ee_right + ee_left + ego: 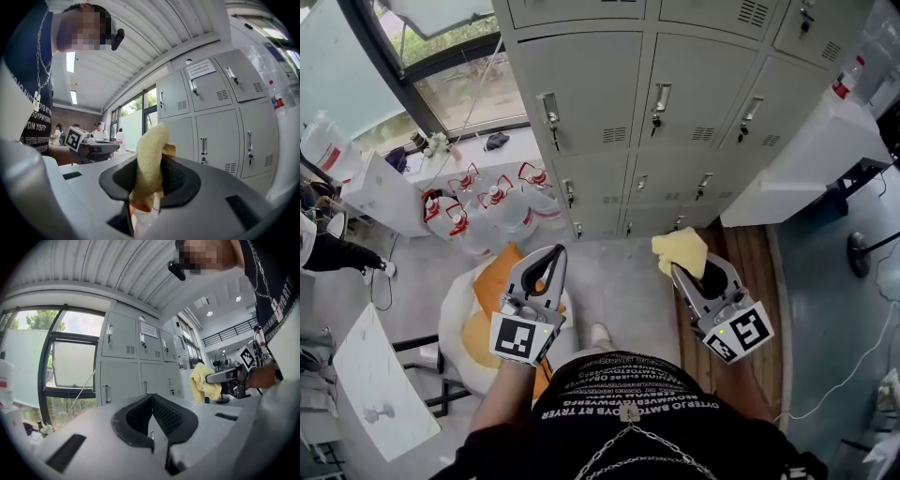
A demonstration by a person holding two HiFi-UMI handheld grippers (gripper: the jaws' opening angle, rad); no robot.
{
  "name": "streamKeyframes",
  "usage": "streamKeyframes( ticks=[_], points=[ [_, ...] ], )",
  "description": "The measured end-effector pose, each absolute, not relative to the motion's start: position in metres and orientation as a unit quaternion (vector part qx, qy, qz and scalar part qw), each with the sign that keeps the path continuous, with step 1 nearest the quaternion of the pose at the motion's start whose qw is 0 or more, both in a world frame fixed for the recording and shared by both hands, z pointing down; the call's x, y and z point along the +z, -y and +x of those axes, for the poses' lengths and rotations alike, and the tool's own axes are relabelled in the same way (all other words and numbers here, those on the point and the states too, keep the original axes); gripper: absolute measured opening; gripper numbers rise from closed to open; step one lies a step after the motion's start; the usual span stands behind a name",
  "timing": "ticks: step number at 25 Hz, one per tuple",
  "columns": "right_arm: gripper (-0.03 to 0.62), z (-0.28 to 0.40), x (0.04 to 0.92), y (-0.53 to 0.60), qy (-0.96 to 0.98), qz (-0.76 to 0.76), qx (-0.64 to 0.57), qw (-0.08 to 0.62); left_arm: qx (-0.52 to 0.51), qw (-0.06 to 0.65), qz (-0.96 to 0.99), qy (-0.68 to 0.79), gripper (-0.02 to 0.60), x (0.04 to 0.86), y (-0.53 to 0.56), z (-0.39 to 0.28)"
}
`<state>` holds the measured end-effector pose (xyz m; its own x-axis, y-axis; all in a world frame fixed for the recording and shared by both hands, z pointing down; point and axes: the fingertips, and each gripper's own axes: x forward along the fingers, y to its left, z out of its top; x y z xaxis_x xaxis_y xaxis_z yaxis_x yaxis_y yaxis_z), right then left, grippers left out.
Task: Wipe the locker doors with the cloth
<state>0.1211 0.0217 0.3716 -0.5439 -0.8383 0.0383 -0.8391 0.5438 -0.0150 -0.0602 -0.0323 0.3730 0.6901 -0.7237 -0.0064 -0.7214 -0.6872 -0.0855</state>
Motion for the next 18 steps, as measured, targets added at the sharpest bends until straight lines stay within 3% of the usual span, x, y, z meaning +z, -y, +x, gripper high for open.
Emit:
streamKeyframes(
  ticks=[18],
  points=[
    [0.11, 0.076, 0.346, 0.026, 0.87, 0.49, -0.017, 0.053, 0.007, 0.024, -0.926, -0.377, 0.008, 0.381, 0.086, -0.107]
  ],
)
